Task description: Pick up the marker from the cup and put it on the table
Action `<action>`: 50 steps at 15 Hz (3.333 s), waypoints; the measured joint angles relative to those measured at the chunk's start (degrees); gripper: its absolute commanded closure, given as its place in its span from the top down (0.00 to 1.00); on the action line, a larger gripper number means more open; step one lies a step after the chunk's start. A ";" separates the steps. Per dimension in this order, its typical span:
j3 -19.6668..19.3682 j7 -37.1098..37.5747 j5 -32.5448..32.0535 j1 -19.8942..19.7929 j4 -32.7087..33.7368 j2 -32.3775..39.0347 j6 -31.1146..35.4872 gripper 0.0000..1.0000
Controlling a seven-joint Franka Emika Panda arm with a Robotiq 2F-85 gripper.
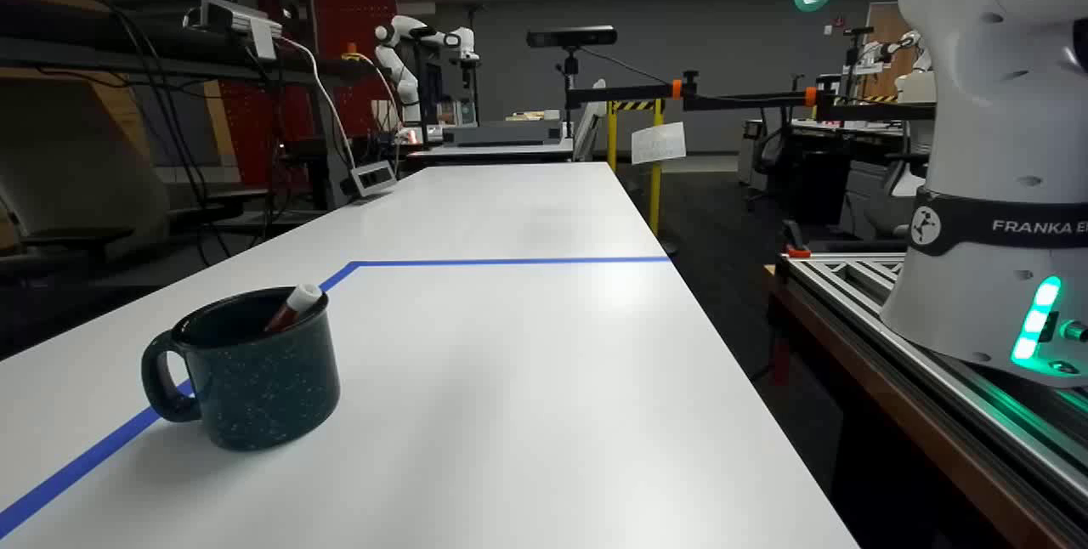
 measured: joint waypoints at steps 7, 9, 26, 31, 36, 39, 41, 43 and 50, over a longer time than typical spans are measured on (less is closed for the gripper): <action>-0.46 -0.01 -0.40 -0.02 -0.02 0.84 1.25 1.00; -0.79 0.00 -1.94 -0.37 -0.38 2.24 4.10 1.00; -4.91 -0.29 -14.61 -1.49 -4.58 20.45 34.61 1.00; -5.97 -0.29 -15.44 -1.19 -4.51 24.41 39.10 1.00; -7.63 -0.24 -17.11 -0.30 -4.05 27.96 43.60 1.00; -8.43 0.53 -19.39 0.29 -3.43 30.07 45.98 0.96; -8.70 1.61 -21.07 0.42 -2.85 31.43 47.13 0.92; -9.07 2.57 -22.50 0.62 -2.11 32.66 47.78 0.84; -10.95 5.40 -24.69 1.37 0.38 35.66 48.44 0.71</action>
